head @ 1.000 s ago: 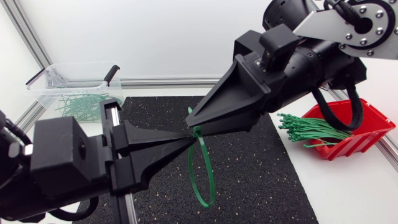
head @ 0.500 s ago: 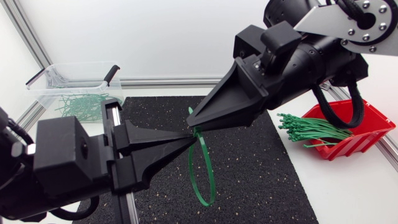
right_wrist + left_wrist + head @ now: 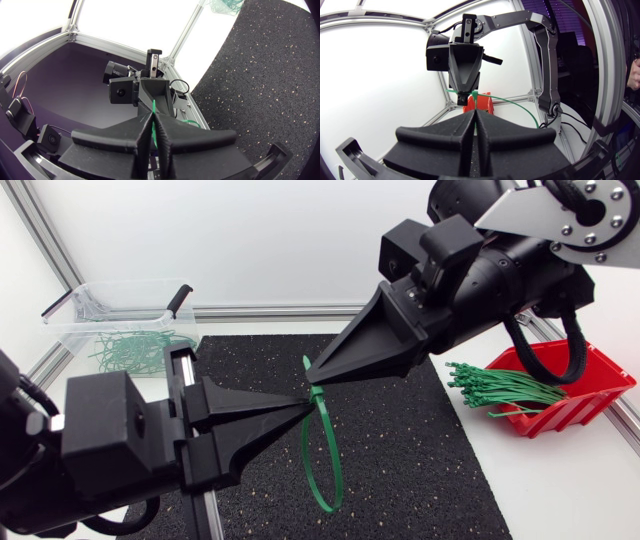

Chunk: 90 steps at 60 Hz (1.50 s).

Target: Take a green cable tie from the red box, thread the tail through the head to close it, then place it in the transparent bin on the left.

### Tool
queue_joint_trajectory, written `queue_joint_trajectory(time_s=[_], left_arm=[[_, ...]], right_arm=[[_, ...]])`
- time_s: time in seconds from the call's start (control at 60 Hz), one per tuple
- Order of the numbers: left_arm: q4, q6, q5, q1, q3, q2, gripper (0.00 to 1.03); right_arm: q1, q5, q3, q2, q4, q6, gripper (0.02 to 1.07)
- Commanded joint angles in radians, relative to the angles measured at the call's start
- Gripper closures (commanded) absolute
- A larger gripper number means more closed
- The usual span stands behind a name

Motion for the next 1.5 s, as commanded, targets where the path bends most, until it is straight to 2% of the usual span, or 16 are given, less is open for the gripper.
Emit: queue_joint_trajectory(time_s=[0.0, 0.15, 0.317, 0.483, 0.717, 0.833, 0.9, 0.933, 0.967, 1.017, 1.1, 1.183, 1.3, 1.483], left_arm=[[0.013, 0.008, 0.005, 0.001, -0.022, -0.005, 1.0], [0.007, 0.008, 0.004, -0.028, -0.024, -0.002, 1.0], [0.001, 0.009, -0.047, -0.111, -0.025, -0.002, 1.0], [0.0, 0.012, -0.067, -0.14, -0.019, 0.002, 1.0], [-0.003, 0.011, -0.077, -0.147, -0.024, 0.002, 1.0], [-0.022, 0.011, -0.096, -0.123, -0.011, 0.006, 1.0], [-0.042, -0.005, -0.096, -0.074, 0.007, 0.006, 1.0], [-0.051, -0.026, -0.091, -0.04, 0.013, 0.002, 1.0], [-0.073, -0.043, -0.079, 0.001, 0.024, -0.002, 1.0], [-0.1, -0.071, -0.071, 0.058, 0.039, -0.001, 1.0], [-0.143, -0.106, -0.047, 0.156, 0.051, 0.002, 1.0], [-0.178, -0.118, -0.048, 0.239, 0.058, 0.022, 1.0], [-0.223, -0.113, -0.099, 0.357, 0.074, 0.081, 1.0], [-0.27, -0.097, -0.153, 0.587, 0.151, 0.154, 1.0]], right_arm=[[-0.005, 0.001, 0.032, -0.009, -0.012, -0.003, 1.01], [-0.006, 0.006, 0.048, 0.001, -0.012, 0.01, 1.01], [-0.012, 0.02, 0.081, 0.023, 0.002, 0.037, 1.01], [-0.028, 0.024, 0.098, 0.067, 0.017, 0.047, 1.01], [-0.032, 0.029, 0.083, 0.087, 0.023, 0.048, 1.01], [-0.022, 0.031, 0.065, 0.063, 0.014, 0.05, 1.01], [-0.023, 0.037, 0.045, 0.023, 0.016, 0.05, 0.98], [-0.025, 0.038, 0.037, 0.008, 0.014, 0.048, 0.85], [-0.029, 0.043, 0.031, -0.006, 0.016, 0.04, 0.67], [-0.043, 0.084, 0.016, -0.022, 0.023, 0.02, 0.45], [-0.055, 0.189, -0.012, -0.035, 0.034, 0.0, 0.21], [-0.054, 0.354, -0.057, -0.052, 0.063, -0.047, 0.07], [-0.034, 0.557, -0.136, -0.068, 0.154, -0.061, 0.06], [-0.052, 0.755, -0.188, -0.06, 0.22, -0.09, 0.06]])
